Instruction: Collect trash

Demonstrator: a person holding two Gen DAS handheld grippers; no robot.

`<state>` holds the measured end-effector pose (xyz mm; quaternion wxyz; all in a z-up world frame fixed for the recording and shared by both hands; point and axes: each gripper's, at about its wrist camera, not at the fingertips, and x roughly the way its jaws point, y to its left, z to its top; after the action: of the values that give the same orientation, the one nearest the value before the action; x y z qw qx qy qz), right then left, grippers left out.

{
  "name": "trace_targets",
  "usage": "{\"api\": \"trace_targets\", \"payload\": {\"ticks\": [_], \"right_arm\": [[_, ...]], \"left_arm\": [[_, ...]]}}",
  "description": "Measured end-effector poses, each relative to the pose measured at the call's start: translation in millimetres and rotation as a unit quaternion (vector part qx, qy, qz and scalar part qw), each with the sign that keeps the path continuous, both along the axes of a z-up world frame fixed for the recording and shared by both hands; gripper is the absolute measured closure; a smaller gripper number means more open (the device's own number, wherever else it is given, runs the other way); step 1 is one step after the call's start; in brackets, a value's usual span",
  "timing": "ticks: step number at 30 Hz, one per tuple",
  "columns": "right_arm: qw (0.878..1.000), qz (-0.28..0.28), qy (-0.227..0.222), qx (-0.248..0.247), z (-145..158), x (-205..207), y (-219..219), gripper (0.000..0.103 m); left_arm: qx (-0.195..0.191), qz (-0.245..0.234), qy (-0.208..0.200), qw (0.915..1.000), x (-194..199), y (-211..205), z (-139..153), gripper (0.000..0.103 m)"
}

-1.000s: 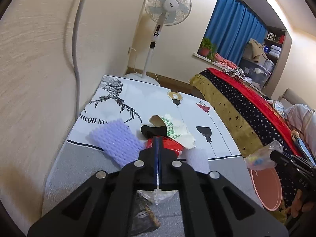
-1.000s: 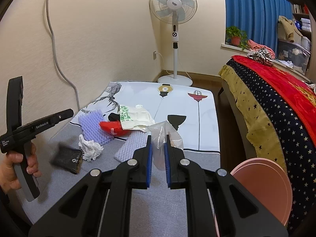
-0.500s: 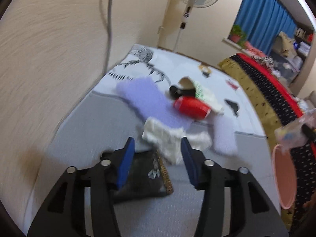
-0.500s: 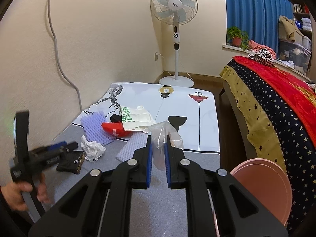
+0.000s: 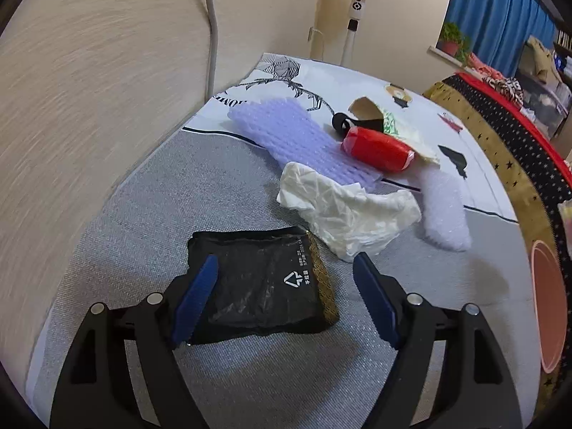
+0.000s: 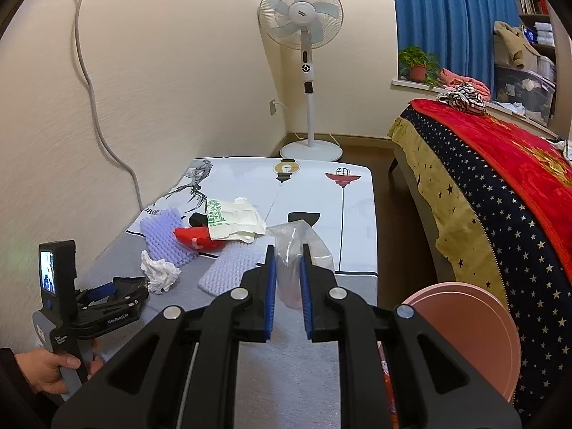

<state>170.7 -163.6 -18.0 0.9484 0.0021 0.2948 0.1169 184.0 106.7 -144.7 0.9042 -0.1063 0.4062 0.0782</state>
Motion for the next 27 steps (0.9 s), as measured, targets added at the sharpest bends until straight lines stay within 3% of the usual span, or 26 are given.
{"api": "trace_targets", "payload": {"ticks": [6,9,12,17,19,20,22,27], "right_arm": [[1.0,0.005,0.001,-0.003,-0.8,0.6,3.2,0.089],[1.0,0.009,0.002,-0.008,-2.0,-0.1,6.0,0.089],[1.0,0.009,0.004,-0.01,-3.4,1.4,6.2,0.089],[1.0,0.008,0.003,-0.009,-3.3,1.4,7.3,0.089],[1.0,0.01,0.002,-0.009,-2.6,0.9,8.4,0.089],[1.0,0.011,0.001,-0.01,-2.1,0.3,8.5,0.089],[1.0,0.012,-0.001,-0.011,-1.9,-0.1,8.3,0.089],[1.0,0.008,-0.001,-0.007,-0.7,-0.4,4.8,0.089]], "left_arm": [[0.029,0.044,0.039,0.9978,11.0,6.3,-8.4,0.022],[0.054,0.046,0.051,0.9961,14.0,0.4,-9.9,0.021],[0.051,0.045,0.05,0.9964,14.3,0.8,-9.7,0.022],[0.064,-0.003,0.03,0.9975,12.6,-7.9,-5.3,0.045],[0.043,-0.012,-0.001,0.999,9.0,-3.3,3.5,0.07],[0.043,-0.006,-0.009,0.999,8.6,0.4,7.3,0.102],[0.01,-0.005,-0.007,0.9999,10.7,9.6,7.8,0.099],[0.022,-0.006,-0.027,0.9994,8.3,7.6,14.5,0.1]]}}
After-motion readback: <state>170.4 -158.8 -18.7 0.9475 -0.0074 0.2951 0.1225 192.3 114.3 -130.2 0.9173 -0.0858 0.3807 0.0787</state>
